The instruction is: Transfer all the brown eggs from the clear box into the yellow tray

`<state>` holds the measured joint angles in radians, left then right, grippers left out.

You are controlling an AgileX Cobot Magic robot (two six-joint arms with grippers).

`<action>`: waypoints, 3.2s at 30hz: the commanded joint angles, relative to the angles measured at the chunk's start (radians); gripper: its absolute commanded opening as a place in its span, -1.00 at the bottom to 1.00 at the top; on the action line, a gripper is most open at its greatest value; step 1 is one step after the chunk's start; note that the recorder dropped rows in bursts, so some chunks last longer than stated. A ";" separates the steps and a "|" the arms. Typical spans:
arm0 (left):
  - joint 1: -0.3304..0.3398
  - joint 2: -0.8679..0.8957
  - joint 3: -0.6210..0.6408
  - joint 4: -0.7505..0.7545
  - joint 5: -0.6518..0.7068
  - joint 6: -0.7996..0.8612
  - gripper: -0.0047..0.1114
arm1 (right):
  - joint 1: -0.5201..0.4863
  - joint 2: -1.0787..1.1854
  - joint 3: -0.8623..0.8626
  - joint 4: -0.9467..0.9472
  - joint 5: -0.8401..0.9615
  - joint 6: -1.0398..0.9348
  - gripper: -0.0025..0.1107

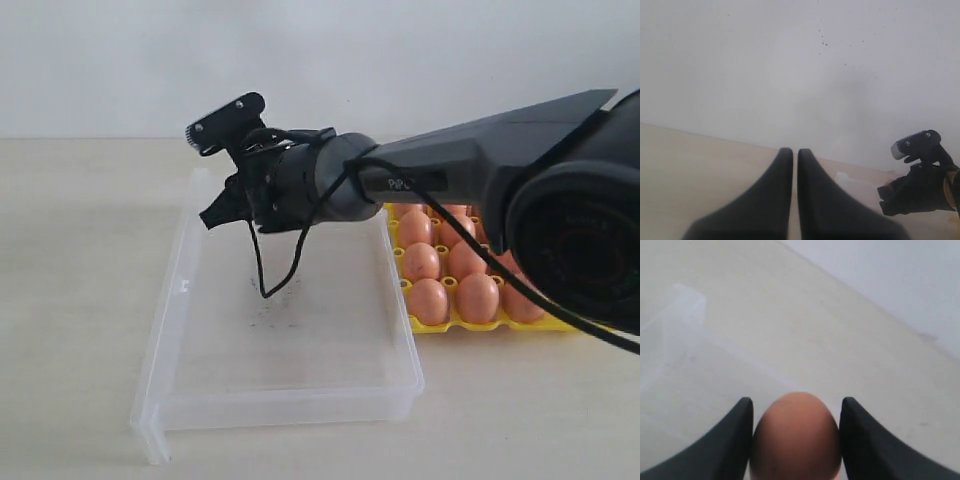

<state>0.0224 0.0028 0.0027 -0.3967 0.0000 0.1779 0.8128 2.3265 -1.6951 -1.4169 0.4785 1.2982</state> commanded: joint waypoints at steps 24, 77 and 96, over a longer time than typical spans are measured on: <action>-0.008 -0.003 -0.003 -0.003 0.000 0.007 -0.85 | 0.039 -0.419 0.641 -0.327 0.725 0.757 -0.96; -0.008 -0.003 -0.003 -0.003 0.000 0.007 -0.85 | 0.080 -0.879 1.020 -0.327 0.743 -0.788 -0.96; -0.008 -0.003 -0.003 -0.003 0.000 0.007 -0.85 | 0.234 -1.119 1.196 -0.327 0.743 -0.683 -0.96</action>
<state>0.0224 0.0028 0.0027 -0.3967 0.0000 0.1779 1.0463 1.2194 -0.5029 -1.7351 1.2009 0.7242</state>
